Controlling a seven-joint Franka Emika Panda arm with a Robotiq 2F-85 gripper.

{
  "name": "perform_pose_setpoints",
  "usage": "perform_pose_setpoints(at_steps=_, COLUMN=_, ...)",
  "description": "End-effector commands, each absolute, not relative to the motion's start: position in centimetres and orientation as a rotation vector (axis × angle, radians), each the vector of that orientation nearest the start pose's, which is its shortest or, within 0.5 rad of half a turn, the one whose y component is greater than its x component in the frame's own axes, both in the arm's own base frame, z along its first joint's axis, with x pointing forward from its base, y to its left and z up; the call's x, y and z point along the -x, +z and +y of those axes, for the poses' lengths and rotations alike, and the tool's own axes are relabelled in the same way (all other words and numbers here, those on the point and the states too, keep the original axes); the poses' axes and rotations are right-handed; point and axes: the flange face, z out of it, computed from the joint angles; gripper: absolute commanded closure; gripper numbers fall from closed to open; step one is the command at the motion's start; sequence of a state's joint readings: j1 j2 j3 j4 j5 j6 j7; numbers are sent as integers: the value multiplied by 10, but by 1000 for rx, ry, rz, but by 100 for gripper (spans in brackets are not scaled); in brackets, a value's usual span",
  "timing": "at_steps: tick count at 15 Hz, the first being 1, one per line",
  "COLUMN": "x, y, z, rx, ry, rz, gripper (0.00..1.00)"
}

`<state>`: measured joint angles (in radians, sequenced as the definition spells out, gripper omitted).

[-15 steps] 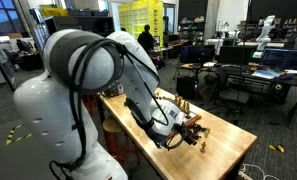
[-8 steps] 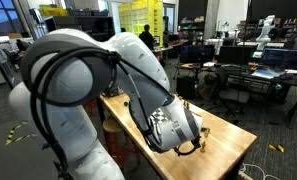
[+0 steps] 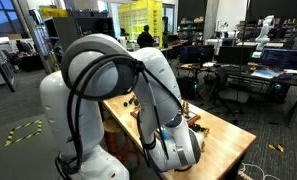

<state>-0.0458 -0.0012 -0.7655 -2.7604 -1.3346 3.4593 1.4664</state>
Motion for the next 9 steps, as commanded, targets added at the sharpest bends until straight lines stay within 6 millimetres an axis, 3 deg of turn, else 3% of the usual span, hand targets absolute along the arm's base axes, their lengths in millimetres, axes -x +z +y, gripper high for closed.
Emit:
perform_pose_setpoints(at_steps=1, x=-305, y=257, z=-139, rx=2592, ry=-661, rz=1195, gripper=0)
perform_pose_setpoints(at_steps=6, x=-292, y=250, z=-105, rx=2619, ry=-531, rz=1144, gripper=0)
perform_pose_setpoints(at_steps=9, x=-294, y=248, z=-112, rx=2639, ry=-487, rz=1165, gripper=0)
